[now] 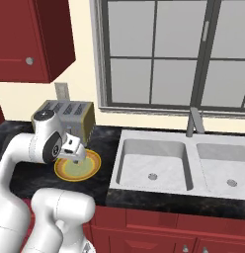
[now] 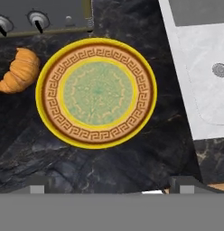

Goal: Place the pastries on the plates.

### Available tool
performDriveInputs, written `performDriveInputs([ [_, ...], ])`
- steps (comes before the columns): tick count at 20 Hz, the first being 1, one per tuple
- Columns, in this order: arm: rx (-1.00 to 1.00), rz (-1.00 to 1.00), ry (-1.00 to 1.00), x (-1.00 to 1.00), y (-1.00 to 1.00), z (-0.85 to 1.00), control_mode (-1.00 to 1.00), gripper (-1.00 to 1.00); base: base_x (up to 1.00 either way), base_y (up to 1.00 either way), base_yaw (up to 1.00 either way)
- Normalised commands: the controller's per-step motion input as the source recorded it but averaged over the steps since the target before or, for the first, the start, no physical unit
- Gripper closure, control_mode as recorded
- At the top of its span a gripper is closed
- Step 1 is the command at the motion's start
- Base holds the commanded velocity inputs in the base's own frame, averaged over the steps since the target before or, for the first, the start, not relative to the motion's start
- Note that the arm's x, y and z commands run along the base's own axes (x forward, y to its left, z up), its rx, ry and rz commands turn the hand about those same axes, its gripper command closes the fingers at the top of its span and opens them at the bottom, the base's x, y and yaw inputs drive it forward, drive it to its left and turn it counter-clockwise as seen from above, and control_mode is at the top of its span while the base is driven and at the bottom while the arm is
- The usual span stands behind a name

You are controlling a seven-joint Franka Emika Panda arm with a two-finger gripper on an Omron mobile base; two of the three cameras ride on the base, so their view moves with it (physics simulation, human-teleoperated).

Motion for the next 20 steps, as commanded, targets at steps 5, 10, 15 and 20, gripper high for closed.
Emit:
performDriveInputs([
  [5,0.00,0.00,0.00,0.17,0.69,-0.11,-1.00,-1.00,0.00,0.00,0.00],
  [10,0.00,0.00,0.00,0.32,0.49,-0.23,-1.00,-1.00,0.00,0.00,0.00],
  [15,0.01,0.00,0.00,0.44,0.41,-0.17,-1.00,-1.00,0.00,0.00,0.00],
  [20,0.01,0.00,0.00,0.56,0.39,-0.10,-1.00,-1.00,0.00,0.00,0.00],
])
